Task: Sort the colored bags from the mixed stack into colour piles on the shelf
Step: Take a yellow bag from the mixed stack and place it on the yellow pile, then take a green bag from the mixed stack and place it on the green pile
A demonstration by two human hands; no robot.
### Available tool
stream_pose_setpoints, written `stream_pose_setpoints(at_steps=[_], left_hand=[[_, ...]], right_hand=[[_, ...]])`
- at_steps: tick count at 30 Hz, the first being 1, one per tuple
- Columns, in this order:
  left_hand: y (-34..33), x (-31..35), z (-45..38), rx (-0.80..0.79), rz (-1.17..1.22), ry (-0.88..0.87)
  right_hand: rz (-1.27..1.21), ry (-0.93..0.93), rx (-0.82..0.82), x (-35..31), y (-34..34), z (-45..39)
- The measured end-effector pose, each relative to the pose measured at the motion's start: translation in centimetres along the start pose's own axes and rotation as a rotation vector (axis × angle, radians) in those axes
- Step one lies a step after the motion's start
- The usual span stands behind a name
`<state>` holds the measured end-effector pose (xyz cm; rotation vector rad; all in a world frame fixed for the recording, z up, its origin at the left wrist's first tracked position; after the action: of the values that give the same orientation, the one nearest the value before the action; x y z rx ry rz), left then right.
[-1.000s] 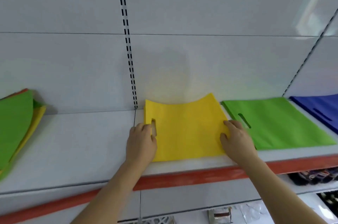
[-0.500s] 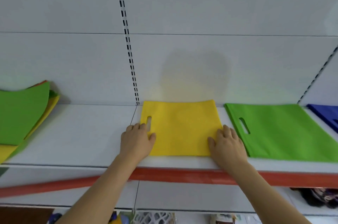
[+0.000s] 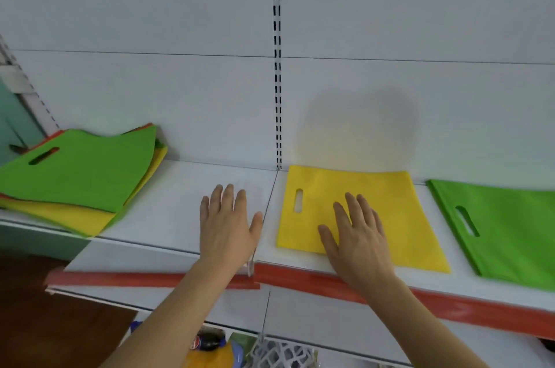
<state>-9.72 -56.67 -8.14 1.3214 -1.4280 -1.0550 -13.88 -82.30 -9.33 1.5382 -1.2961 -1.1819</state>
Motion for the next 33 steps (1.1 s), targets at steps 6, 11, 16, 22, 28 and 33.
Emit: stream_pose_setpoints(at_steps=[6, 11, 16, 22, 28, 33], left_hand=[[3.2, -10.6, 1.2, 0.06, 0.045, 0.05], [5.1, -21.3, 2.6, 0.073, 0.058, 0.084], [5.3, -30.0, 3.2, 0.028, -0.004, 0.137], [5.2, -36.6, 0.2, 0.043, 0.003, 0.176], [4.3, -41.5, -3.4, 0.006, -0.06, 0.198], [3.9, -45.3, -6.4, -0.005, -0.172, 0.259]], right_hand=[[0.05, 0.103, -0.021, -12.1, -0.8, -1.4], [-0.002, 0.158, -0.038, -23.6, -2.2, -1.9], [-0.05, 0.22, -0.058, -33.0, -3.6, -2.3], [-0.029, 0.297, -0.063, -39.9, -5.1, -6.0], [-0.042, 0.319, -0.085, -45.2, -8.2, -11.6], [-0.022, 0.349, -0.156, -48.0, -11.0, -15.1]])
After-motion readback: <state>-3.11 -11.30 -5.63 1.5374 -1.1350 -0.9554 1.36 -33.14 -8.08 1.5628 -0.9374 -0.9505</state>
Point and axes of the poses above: each hand's wrist, its own z-axis away from the middle knuckle, its own y-axis out of the back of the hand, x = y × z, the point moved 6 cm from there along -z, towards the middle knuckle, and after that the axes turned 3 degrees about -x, right-handed, at the moved point
